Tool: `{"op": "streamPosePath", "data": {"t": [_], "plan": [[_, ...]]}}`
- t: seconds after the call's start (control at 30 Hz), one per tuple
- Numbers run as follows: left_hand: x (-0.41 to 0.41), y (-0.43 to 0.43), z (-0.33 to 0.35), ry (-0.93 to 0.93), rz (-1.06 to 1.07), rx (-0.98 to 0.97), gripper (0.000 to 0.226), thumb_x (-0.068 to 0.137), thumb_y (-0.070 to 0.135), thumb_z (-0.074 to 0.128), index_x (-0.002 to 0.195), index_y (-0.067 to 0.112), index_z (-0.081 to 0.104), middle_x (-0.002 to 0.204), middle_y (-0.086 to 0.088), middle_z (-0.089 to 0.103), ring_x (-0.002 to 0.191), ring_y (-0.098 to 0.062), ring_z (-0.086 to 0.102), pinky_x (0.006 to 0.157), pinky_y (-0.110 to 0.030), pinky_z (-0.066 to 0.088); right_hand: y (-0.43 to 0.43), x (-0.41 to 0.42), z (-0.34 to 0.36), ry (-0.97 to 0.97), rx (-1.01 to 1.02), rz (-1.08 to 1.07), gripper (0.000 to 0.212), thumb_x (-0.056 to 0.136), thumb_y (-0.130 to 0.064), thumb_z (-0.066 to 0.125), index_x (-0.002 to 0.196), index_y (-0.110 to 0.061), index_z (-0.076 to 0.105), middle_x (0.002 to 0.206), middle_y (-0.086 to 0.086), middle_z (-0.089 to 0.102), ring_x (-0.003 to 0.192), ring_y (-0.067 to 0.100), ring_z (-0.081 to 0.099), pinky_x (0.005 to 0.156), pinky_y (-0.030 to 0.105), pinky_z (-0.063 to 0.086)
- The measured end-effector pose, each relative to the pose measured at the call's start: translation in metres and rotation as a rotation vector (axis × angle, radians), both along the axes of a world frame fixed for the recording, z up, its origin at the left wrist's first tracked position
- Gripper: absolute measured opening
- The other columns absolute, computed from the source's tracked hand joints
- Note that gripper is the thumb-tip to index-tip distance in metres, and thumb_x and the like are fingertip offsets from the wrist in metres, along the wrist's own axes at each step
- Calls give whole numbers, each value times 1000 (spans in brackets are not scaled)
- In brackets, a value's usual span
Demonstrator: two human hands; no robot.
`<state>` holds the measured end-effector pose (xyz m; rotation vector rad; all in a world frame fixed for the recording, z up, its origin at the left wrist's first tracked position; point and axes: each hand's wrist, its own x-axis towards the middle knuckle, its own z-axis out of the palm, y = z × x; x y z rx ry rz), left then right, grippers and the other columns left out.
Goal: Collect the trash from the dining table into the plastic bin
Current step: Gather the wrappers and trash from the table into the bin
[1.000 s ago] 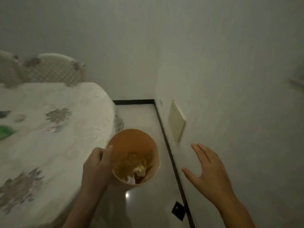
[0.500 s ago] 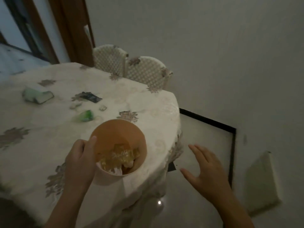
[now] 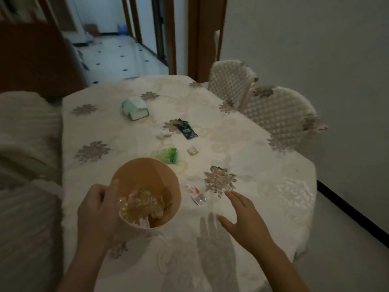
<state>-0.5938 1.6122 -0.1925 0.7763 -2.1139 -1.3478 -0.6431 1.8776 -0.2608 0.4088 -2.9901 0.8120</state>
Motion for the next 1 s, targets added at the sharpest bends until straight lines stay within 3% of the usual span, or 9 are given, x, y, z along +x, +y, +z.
{"op": "streamPosePath", "data": {"t": [0.3,0.37,0.43,0.5,0.67,0.77,0.87,0.93,1.0], "plan": [[-19,13,-14,-86,338,-28,37,90,37,46,67,7,48,71,-10,54,73,-30,50,63,-38,34,-47,-100,-68,-89,93,344,43,87,-39,28,119,-16,44,119,9,52,113,30,48,83,31,41],[-23,18,-16,-113,389,-48,37,90,36,46,66,7,48,69,-10,53,71,-30,49,60,-37,33,-53,-110,-80,-94,197,398,48,87,-36,40,128,-11,42,131,12,50,122,33,44,97,39,40],[-29,22,-17,-125,436,-62,38,90,34,47,64,7,47,65,-8,50,67,-28,47,58,-35,32,-59,-117,-86,-8,241,441,47,77,-30,65,118,-10,55,119,11,63,110,32,58,90,40,49],[-32,27,-16,-137,479,-66,39,90,32,48,67,0,48,64,-8,49,65,-24,44,57,-29,32,-63,-120,-90,79,194,460,30,70,-24,63,98,-13,67,95,3,74,87,23,68,72,32,57],[-34,30,-16,-95,482,-94,41,90,32,50,68,-3,47,65,-12,51,64,-26,46,58,-31,34,-64,-125,-91,-5,48,502,26,61,-14,59,84,-22,67,76,-4,71,69,18,64,61,21,43],[-35,29,-14,-87,471,-77,40,90,31,50,70,-3,47,64,-10,51,63,-23,46,57,-32,34,-76,-123,-60,24,-309,327,21,75,-13,55,92,-13,68,81,6,71,75,24,64,71,19,40],[-39,29,-17,-98,448,-56,40,89,33,50,71,-3,47,66,-12,51,64,-25,46,57,-34,34,-96,-119,7,130,-701,251,19,81,-19,56,97,-14,66,85,-2,66,78,3,60,70,10,44],[-42,28,-21,-104,431,-43,40,89,35,49,71,-1,48,69,-15,53,66,-27,48,58,-35,35,-111,-115,45,148,-757,416,19,80,-11,58,98,-12,65,88,-6,64,81,-3,57,72,4,43],[-46,28,-23,-108,400,-51,39,88,37,48,70,2,49,72,-16,56,69,-29,51,59,-36,36,-127,-112,63,82,-576,646,26,80,-10,56,105,-12,62,98,3,66,89,3,57,80,10,45]]}}
